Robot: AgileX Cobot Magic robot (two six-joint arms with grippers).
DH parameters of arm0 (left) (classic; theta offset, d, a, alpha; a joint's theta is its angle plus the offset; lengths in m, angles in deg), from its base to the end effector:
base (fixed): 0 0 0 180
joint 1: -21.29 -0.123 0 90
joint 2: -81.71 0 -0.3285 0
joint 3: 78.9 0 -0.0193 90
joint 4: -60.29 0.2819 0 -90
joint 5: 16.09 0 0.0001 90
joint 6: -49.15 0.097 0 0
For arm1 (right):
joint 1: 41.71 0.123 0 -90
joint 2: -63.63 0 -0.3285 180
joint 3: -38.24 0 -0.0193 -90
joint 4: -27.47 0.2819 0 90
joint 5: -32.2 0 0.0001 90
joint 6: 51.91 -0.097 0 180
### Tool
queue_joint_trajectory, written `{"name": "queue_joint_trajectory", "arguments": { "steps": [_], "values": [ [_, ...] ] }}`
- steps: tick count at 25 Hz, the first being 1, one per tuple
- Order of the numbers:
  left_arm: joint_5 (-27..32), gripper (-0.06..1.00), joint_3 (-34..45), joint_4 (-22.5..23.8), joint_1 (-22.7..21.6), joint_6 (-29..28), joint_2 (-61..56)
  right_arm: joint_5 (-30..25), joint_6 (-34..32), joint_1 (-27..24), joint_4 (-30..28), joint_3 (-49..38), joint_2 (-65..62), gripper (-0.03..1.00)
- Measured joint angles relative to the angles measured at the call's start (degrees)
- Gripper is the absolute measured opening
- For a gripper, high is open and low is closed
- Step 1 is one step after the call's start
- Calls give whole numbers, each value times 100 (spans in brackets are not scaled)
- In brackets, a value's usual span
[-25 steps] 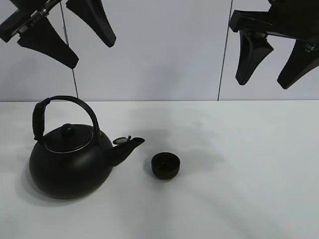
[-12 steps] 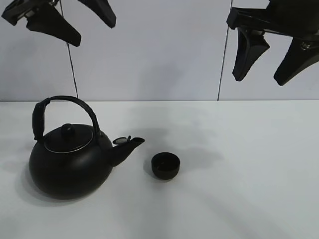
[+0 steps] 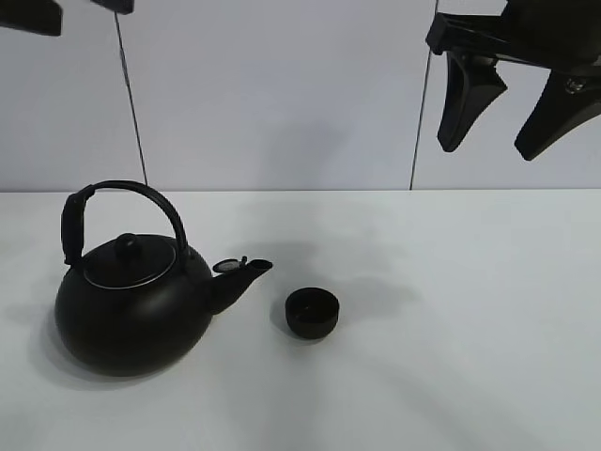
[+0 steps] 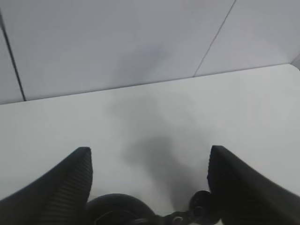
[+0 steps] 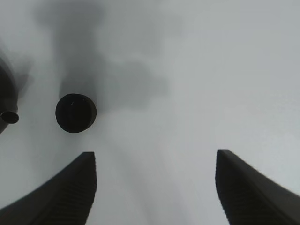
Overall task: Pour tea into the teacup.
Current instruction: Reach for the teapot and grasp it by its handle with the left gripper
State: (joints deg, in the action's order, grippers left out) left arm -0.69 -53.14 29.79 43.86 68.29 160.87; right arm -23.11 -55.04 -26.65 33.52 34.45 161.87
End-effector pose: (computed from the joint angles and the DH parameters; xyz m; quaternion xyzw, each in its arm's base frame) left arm 0.2722 -0.1273 0.3461 0.1249 0.8480 -0.2011 0.4743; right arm 0.3495 0.1027 0.3191 -0.0809 0.9760 0.0788 0.1861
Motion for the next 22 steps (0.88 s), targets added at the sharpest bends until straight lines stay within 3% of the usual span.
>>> {"name": "queue_joint_trajectory", "arguments": {
  "steps": [4, 7, 11, 16, 22],
  "values": [
    [-1388, 51, 1382, -10, 183, 422, -804, 0, 0, 0, 0, 0, 0, 49],
    [-2099, 51, 2133, 233, 267, 720, -1193, 2, 0, 0, 0, 0, 0, 49],
    [-2331, 51, 2617, 804, 280, 817, -1280, 27, 0, 0, 0, 0, 0, 49],
    [-2493, 51, 2878, 953, 280, 507, -1280, 99, 0, 0, -5, 0, 0, 49],
    [-3620, 51, 3580, 1421, 280, 392, -1280, 145, 0, 0, -42, 0, 0, 49]
  ]
}}
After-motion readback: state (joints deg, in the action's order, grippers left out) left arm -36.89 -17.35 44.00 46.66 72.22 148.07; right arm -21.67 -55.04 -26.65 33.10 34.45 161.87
